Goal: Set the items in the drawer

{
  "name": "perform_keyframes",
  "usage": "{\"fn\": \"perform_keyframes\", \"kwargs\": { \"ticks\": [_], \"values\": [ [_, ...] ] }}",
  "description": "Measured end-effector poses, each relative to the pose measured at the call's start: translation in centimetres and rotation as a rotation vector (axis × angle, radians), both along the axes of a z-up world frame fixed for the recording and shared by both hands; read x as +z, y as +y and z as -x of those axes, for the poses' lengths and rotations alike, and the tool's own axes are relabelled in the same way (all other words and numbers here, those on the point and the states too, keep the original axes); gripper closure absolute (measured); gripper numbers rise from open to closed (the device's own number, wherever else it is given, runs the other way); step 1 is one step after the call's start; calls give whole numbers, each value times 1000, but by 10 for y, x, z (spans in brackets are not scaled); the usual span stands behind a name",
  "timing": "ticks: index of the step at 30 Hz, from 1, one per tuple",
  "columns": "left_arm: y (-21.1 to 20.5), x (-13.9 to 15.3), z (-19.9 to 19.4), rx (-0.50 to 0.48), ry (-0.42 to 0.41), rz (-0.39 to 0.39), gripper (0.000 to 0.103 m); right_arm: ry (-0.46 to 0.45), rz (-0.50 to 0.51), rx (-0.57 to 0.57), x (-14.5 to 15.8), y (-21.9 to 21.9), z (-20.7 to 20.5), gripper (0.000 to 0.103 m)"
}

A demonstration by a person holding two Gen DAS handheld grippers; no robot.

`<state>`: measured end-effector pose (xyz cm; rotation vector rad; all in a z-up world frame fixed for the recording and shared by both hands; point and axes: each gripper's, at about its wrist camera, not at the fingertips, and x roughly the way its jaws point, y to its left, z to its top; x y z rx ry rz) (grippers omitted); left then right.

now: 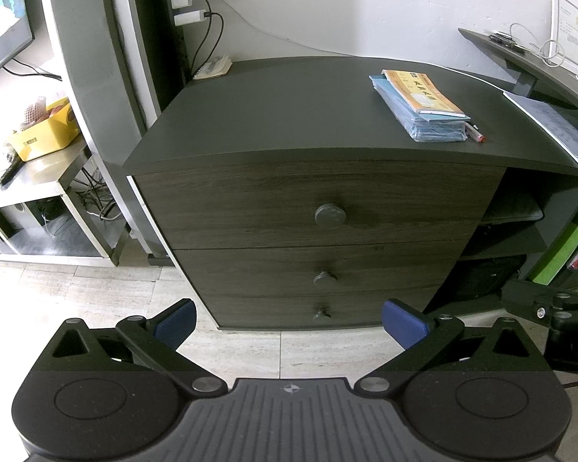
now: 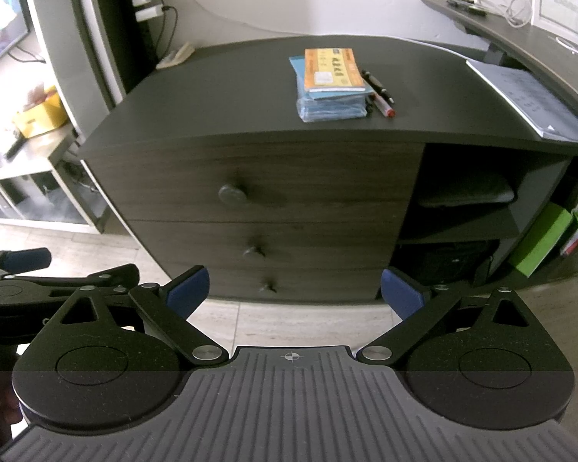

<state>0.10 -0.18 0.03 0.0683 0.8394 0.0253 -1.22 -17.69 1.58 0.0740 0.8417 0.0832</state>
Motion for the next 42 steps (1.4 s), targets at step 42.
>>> {"fn": "perform_keyframes", "kwargs": {
  "ticks": [42],
  "values": [
    [21,-66,-76,60,170,63,2,5,-190,-132,-61,-55,-89,5]
  ]
}}
